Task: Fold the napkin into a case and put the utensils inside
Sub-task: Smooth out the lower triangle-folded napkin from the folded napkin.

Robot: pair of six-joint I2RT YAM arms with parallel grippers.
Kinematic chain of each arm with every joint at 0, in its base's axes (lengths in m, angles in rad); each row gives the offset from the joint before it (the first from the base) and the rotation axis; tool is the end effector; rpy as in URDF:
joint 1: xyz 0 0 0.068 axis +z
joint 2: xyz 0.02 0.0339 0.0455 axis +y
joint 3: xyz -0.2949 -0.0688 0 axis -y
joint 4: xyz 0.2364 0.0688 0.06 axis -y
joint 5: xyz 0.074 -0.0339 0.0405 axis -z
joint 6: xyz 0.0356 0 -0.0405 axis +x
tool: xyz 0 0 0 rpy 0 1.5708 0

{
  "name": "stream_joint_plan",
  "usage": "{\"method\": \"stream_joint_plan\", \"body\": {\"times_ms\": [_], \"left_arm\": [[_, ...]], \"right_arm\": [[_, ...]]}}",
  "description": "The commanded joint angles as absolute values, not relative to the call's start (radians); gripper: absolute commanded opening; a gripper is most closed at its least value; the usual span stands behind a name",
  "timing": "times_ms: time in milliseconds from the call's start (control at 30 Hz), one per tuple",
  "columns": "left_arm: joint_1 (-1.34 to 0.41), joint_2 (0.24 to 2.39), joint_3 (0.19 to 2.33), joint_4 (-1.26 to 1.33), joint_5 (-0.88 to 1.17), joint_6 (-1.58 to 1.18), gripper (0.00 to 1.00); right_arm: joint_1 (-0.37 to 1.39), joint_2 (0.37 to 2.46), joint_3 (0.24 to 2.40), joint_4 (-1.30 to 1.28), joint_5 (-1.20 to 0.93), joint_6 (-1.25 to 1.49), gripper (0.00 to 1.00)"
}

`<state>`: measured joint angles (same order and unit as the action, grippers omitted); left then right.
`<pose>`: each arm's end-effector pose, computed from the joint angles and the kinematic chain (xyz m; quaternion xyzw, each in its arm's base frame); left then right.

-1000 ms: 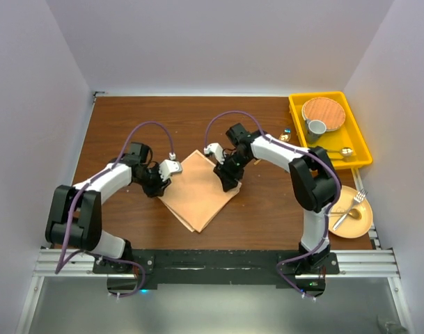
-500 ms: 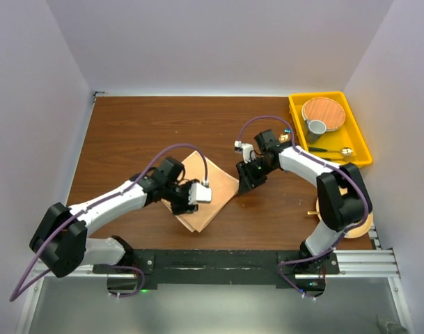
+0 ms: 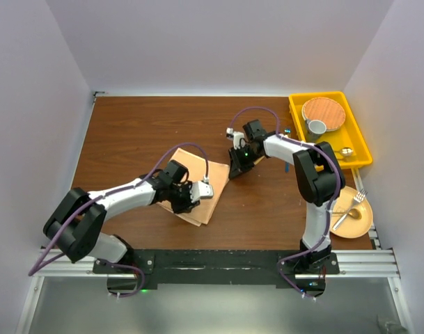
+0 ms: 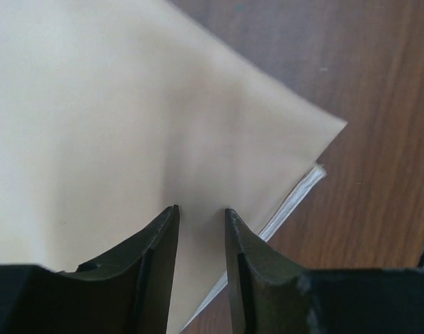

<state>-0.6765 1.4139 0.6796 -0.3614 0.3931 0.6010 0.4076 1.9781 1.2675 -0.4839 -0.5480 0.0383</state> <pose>0.1774 -0.1599 0.1959 0.6052 0.7379 -0.1984 0.2235 0.3539 0.1730 0.1785 -0.2234 0.9203 0.2990 0.1168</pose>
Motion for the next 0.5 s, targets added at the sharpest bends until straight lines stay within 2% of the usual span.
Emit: {"method": "stream_joint_plan", "body": {"times_ms": [0,133,300,467], "left_arm": [[-0.574,1.437,0.752,-0.307,0.426,0.52,0.39],[-0.569,1.373,0.77,-0.295,0.449,0.578,0.51],[-0.672,1.338,0.756,-0.279,0.4,0.672,0.53],[-0.747,1.335,0.719,-0.258,0.396,0.712,0.53]], "right_arm": [[0.407,2.016,1.396,-0.44,-0.449,0.015,0.16],[0.396,1.971,1.396,-0.448,-0.503,0.046,0.2],[0.38,1.835,1.241,-0.367,-0.616,0.225,0.25],[0.382,1.79,1.112,-0.267,-0.595,0.316,0.25]]}}
